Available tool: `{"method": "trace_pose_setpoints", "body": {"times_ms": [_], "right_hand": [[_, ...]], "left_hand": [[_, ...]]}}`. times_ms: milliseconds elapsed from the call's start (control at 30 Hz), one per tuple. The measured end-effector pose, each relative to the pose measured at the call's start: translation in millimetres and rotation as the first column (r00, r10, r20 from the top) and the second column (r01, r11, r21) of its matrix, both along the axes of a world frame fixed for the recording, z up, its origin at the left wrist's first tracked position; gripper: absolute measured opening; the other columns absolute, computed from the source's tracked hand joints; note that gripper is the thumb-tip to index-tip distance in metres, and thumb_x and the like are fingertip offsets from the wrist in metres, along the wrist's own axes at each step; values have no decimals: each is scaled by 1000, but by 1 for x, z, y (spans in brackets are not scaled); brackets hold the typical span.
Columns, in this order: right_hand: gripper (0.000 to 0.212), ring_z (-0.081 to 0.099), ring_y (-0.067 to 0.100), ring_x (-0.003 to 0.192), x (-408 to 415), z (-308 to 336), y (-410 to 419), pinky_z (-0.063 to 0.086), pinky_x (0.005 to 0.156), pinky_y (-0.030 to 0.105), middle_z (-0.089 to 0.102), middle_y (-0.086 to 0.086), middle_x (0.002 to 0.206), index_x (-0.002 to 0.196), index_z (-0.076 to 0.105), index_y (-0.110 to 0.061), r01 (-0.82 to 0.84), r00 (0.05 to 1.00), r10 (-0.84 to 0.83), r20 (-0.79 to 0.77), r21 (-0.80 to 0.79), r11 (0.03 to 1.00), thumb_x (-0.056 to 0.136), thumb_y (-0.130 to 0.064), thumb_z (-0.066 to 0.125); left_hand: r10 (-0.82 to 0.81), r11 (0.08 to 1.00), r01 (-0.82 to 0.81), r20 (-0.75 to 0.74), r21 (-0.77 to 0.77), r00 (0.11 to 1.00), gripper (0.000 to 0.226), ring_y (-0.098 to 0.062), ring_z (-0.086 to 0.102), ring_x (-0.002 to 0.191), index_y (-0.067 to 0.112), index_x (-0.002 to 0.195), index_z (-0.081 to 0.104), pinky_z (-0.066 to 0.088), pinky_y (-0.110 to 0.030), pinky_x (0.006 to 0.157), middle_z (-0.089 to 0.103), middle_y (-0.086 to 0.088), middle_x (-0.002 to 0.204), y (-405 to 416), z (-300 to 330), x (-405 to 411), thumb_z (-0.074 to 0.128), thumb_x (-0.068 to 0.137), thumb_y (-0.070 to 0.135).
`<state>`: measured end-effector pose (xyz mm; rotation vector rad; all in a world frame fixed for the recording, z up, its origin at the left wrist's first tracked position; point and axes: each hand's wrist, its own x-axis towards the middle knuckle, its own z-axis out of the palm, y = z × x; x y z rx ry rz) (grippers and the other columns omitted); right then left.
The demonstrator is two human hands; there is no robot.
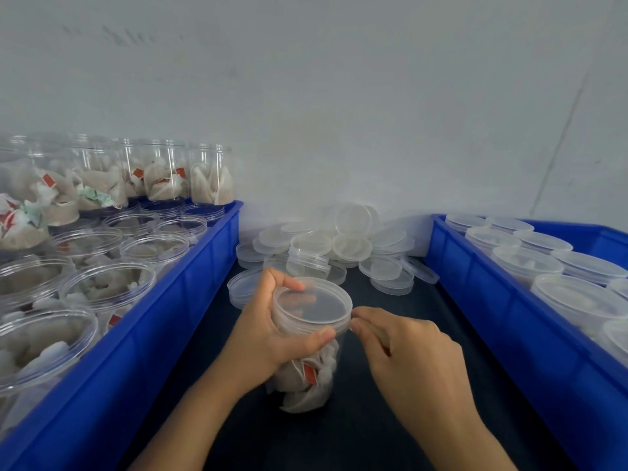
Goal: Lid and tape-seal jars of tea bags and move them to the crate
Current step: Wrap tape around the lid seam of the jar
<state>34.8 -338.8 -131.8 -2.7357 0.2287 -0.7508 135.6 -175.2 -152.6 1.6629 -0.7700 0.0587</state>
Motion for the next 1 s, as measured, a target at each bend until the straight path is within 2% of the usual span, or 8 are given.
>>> {"method": "trace_pose_setpoints", "body": {"times_ms": [133, 233, 333, 467, 567, 767, 900, 1000], "right_hand": [[28, 60, 6, 73, 2, -6, 3, 48, 65, 22, 61, -13, 79, 105, 54, -34, 6, 1000, -6, 9, 28, 1000, 98, -54, 37], [28, 56, 4, 68, 2, -6, 5, 41, 60, 18, 56, -13, 76, 99, 49, -33, 16, 999, -14, -52, 49, 999, 97, -57, 34], [29, 50, 4, 65, 3, -3, 7, 34, 54, 17, 51, -13, 75, 91, 45, -31, 35, 997, -35, -70, 1, 999, 98, -56, 33], [35, 40, 2, 61, 1, 1, 9, 27, 55, 17, 41, -12, 69, 77, 38, -29, 73, 995, -77, -60, -69, 995, 98, -55, 28], [34, 40, 1, 61, -3, 4, 7, 29, 58, 17, 39, -12, 68, 75, 32, -31, 94, 993, -98, -63, -54, 994, 98, -55, 27], [33, 53, 5, 77, 0, 3, 3, 44, 83, 24, 51, -13, 82, 87, 37, -28, 76, 996, -79, -47, -50, 996, 98, -57, 24], [32, 53, 5, 76, 8, 0, 2, 43, 81, 24, 52, -11, 82, 86, 36, -28, 18, 998, -21, -67, -40, 999, 100, -53, 22], [32, 45, 6, 71, 9, -3, -1, 34, 72, 21, 43, -12, 75, 83, 33, -27, -32, 997, 30, -67, -33, 999, 102, -50, 21]], "left_hand": [[7, 971, -32, 103, 237, 995, 79, 6, 58, 106, 57, 116, 36, 52, -19, 82, 55, 33, 110, 11, 11, 3, 77, 49, 67], [11, 906, -83, 173, 416, 985, 104, 7, 51, 114, 51, 140, 30, 47, -21, 93, 48, 34, 122, 19, 23, 5, 69, 47, 78], [4, 822, -132, 225, 554, 974, 106, 5, 46, 115, 43, 142, 34, 46, -28, 98, 40, 30, 127, 20, 37, 1, 60, 47, 82], [-4, 679, -205, 283, 705, 959, 87, 1, 49, 100, 43, 133, 37, 47, -23, 82, 35, 27, 115, 15, 53, -6, 59, 58, 79], [24, 616, -293, 354, 731, 935, 71, 1, 49, 89, 40, 121, 44, 40, -20, 69, 36, 21, 104, 11, 58, -9, 62, 63, 76], [14, 614, -286, 352, 736, 936, 78, 0, 48, 86, 38, 124, 42, 35, -17, 64, 32, 21, 102, 9, 57, -8, 60, 59, 78], [-6, 625, -238, 309, 743, 951, 80, 0, 48, 86, 38, 131, 40, 35, -17, 64, 30, 23, 102, 10, 59, -7, 64, 63, 74], [-20, 629, -197, 268, 752, 963, 93, -1, 48, 94, 41, 148, 25, 38, -17, 67, 26, 25, 105, 8, 60, -8, 66, 69, 69]]}}
